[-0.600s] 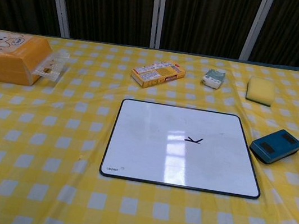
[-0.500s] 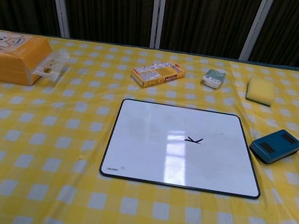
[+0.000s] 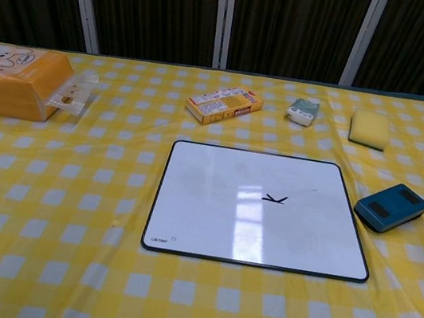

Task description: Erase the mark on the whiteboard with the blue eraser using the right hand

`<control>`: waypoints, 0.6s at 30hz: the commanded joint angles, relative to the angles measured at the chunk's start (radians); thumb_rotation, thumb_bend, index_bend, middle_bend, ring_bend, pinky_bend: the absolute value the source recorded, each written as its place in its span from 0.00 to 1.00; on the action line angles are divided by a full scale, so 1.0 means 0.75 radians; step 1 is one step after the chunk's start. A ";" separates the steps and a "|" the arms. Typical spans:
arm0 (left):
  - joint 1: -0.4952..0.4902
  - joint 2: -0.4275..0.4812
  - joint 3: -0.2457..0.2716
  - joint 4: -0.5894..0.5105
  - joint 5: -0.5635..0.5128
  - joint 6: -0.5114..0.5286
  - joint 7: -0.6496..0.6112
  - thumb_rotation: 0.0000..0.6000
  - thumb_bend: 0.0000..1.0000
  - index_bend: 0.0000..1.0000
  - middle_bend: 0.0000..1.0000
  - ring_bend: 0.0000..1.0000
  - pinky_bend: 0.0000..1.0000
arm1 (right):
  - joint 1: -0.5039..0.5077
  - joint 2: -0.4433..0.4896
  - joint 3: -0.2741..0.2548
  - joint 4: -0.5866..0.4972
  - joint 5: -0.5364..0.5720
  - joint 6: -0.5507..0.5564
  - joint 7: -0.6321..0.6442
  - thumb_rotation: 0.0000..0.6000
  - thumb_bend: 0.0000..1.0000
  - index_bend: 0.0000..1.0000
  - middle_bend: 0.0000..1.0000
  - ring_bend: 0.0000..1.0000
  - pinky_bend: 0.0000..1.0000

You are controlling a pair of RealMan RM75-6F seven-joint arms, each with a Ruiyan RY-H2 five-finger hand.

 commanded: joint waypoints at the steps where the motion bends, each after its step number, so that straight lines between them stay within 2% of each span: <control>1: 0.000 0.001 0.001 -0.002 0.000 0.000 0.002 1.00 0.00 0.00 0.00 0.00 0.00 | 0.004 0.002 -0.004 0.004 -0.007 -0.005 0.005 1.00 0.19 0.00 0.00 0.00 0.00; 10: -0.001 -0.006 -0.004 0.006 -0.014 -0.004 0.012 1.00 0.01 0.00 0.00 0.00 0.00 | 0.071 0.023 0.025 0.045 -0.037 -0.047 0.043 1.00 0.19 0.00 0.00 0.00 0.00; 18: -0.003 -0.017 -0.018 0.020 -0.031 0.002 0.017 1.00 0.00 0.00 0.00 0.00 0.00 | 0.237 0.078 0.068 0.118 -0.015 -0.269 0.086 1.00 0.20 0.16 0.01 0.00 0.00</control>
